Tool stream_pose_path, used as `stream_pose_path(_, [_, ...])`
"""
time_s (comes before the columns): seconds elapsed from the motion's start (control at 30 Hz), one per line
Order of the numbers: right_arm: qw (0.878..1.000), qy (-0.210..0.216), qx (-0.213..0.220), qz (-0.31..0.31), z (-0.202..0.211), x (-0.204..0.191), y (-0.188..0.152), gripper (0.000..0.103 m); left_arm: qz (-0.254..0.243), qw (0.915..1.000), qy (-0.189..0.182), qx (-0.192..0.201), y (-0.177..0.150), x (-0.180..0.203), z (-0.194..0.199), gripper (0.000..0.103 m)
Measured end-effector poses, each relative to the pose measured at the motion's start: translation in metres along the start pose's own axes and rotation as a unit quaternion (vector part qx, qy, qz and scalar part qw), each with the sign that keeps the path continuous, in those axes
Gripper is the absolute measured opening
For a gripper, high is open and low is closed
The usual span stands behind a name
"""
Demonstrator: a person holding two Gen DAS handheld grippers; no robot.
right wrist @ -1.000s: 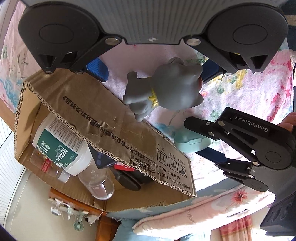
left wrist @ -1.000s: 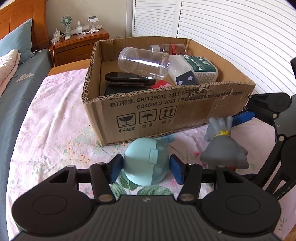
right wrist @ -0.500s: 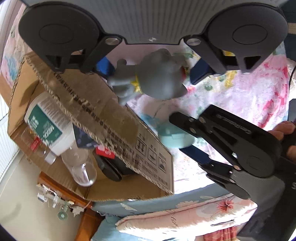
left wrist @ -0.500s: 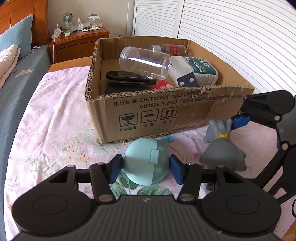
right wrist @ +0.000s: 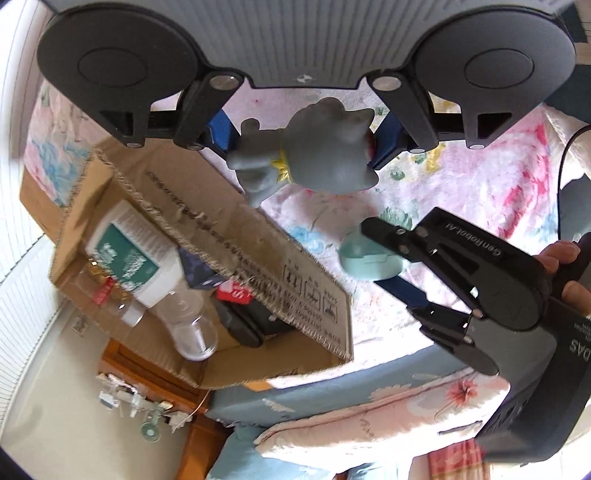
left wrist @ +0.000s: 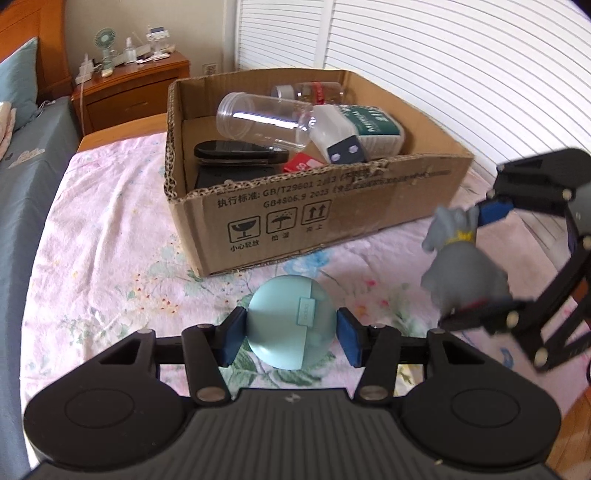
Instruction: Organize rigid objects
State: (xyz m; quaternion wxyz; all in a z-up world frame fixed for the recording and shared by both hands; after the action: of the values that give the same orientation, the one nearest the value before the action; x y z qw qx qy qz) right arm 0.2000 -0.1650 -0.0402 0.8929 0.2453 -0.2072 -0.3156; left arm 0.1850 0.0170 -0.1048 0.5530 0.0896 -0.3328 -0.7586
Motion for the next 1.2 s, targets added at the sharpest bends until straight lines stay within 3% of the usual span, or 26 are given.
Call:
stream_pose_path(0.27, [0.998, -0.021, 0.049, -0.042, 0.041, 0.028, 0.022, 0.078, -0.052, 0.9984, -0.016, 0.013, 0.023, 0.017, 0.045, 0.052])
stream_pose_path(0.5, [0.990, -0.069, 0.055, -0.107, 0.037, 0.065, 0.045, 0.079, -0.074, 0.9961, -0.011, 0.047, 0.067, 0.020, 0.057, 0.052])
stream_pose_path(0.67, [0.984, -0.110, 0.027, -0.140, 0.023, 0.085, 0.050, 0.081, -0.077, 0.9949, 0.006, 0.064, 0.100, 0.010, 0.046, 0.052])
stream_pose_path(0.77, [0.982, -0.117, 0.026, -0.148, 0.018, 0.089, 0.046, 0.103, -0.075, 0.9950, 0.014, 0.064, 0.117, 0.001, 0.035, 0.052])
stream_pose_path(1.2, [0.971, -0.130, 0.018, -0.202, 0.034, 0.077, 0.035, 0.103, -0.033, 0.9977, 0.054, 0.024, 0.148, -0.042, -0.024, 0.052])
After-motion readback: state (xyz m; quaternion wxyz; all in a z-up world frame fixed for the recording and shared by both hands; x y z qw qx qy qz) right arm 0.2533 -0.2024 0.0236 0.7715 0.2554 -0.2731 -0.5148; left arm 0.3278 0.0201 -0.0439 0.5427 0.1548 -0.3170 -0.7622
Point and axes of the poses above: each gripper's, at about its wrist camera, not at the fingertips, and z roughly against the way its jaws point, x to its right, y to its top, the point moved 5 cm from there along -z, roughly the way its jaws point, and after that the axes turned 10 degrees about -y, right-handed, at the moved point
